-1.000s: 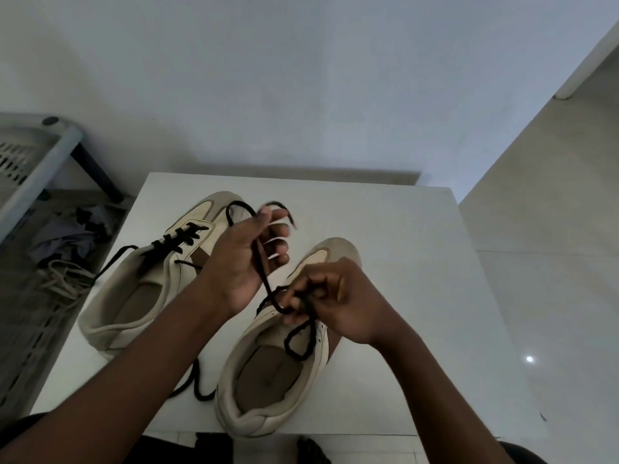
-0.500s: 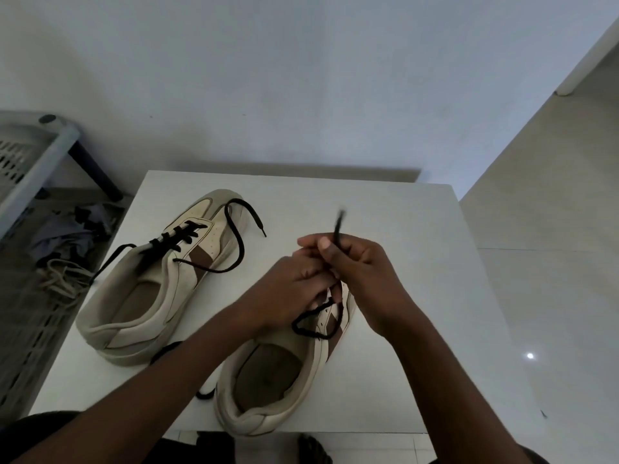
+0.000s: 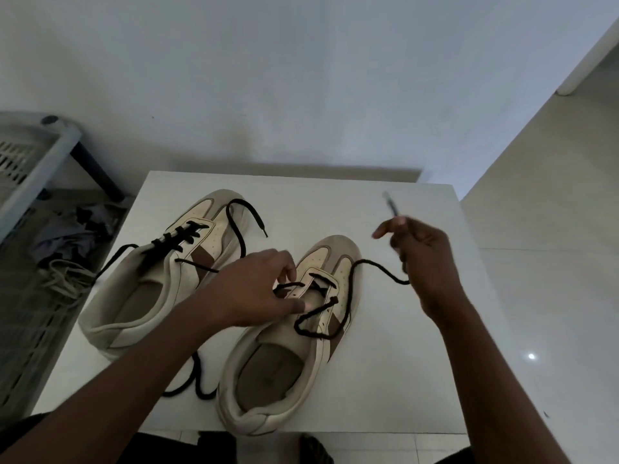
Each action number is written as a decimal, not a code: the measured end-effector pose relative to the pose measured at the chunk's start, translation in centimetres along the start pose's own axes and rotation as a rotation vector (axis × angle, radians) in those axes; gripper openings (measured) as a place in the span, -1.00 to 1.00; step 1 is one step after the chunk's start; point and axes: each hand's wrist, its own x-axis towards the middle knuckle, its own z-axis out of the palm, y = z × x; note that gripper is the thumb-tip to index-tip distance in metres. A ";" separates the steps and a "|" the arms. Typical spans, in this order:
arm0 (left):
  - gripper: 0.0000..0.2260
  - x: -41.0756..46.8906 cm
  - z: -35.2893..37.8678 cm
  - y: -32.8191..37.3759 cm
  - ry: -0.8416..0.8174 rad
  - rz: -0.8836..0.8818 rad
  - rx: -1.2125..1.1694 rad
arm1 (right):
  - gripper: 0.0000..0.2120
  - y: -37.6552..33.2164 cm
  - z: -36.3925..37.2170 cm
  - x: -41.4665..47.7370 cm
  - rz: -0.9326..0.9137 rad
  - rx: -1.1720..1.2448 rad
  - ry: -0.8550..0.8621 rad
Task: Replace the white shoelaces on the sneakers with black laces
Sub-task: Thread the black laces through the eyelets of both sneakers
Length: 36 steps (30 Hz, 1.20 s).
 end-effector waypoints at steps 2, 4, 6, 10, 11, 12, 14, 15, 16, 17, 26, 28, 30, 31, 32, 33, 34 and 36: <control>-0.60 -0.5 0.4 0.4 -0.012 -0.003 0.116 | -0.74 0.1 1.0 -0.4 -0.005 -0.106 -0.173; -0.62 -0.9 1.0 0.6 -0.003 0.008 0.182 | -0.70 0.1 2.3 -1.1 -0.057 -0.203 -0.296; -0.69 -0.9 1.3 0.4 0.018 0.018 0.172 | -0.70 0.4 3.7 -2.0 -0.113 -0.279 -0.370; -0.78 -0.6 1.5 -0.4 0.099 0.021 0.058 | -0.87 1.4 5.5 -2.9 -0.195 -0.364 -0.446; -0.74 -0.6 1.7 -0.5 0.136 0.022 0.038 | -0.88 1.7 5.7 -3.0 -0.188 -0.371 -0.451; -0.69 -0.6 1.9 -0.6 0.180 0.026 0.015 | -0.88 1.9 5.9 -3.1 -0.169 -0.367 -0.438; -0.66 -0.7 2.4 -0.7 0.276 0.029 -0.070 | -0.92 2.1 6.1 -3.3 -0.114 -0.342 -0.385; -0.66 -0.7 2.5 -0.7 0.321 0.027 -0.122 | -0.94 2.2 6.2 -3.4 -0.093 -0.335 -0.372; -0.66 -0.8 2.6 -0.8 0.360 0.023 -0.171 | -0.96 2.3 6.2 -3.6 -0.079 -0.344 -0.372; -0.69 -0.9 2.7 -0.7 0.387 0.010 -0.214 | -0.96 2.3 6.3 -3.8 -0.074 -0.359 -0.376; -0.84 -1.0 2.7 -0.7 0.365 -0.138 -0.533 | -0.91 2.2 6.9 -4.3 -0.100 -0.482 -0.349; -0.76 -0.9 2.7 -0.8 0.343 -0.150 -0.583 | -0.89 2.2 7.0 -4.5 -0.115 -0.491 -0.324; -0.74 -0.9 2.7 -0.9 0.327 -0.168 -0.638 | -0.90 2.3 7.2 -4.7 -0.125 -0.488 -0.277; -0.74 -0.9 2.6 -0.9 0.321 -0.175 -0.655 | -0.91 2.2 7.3 -4.8 -0.126 -0.469 -0.257; -0.75 -0.8 2.6 -0.8 0.316 -0.182 -0.665 | -0.93 2.2 7.4 -5.0 -0.126 -0.448 -0.243; -0.76 -0.8 2.6 -0.9 0.311 -0.187 -0.674 | -0.93 2.2 7.5 -5.1 -0.125 -0.433 -0.230; -0.76 -0.8 2.6 -0.8 0.307 -0.191 -0.685 | -0.93 2.2 7.6 -5.2 -0.121 -0.421 -0.219; -0.77 -0.8 2.6 -0.8 0.300 -0.201 -0.708 | -0.92 2.3 7.8 -5.4 -0.109 -0.403 -0.195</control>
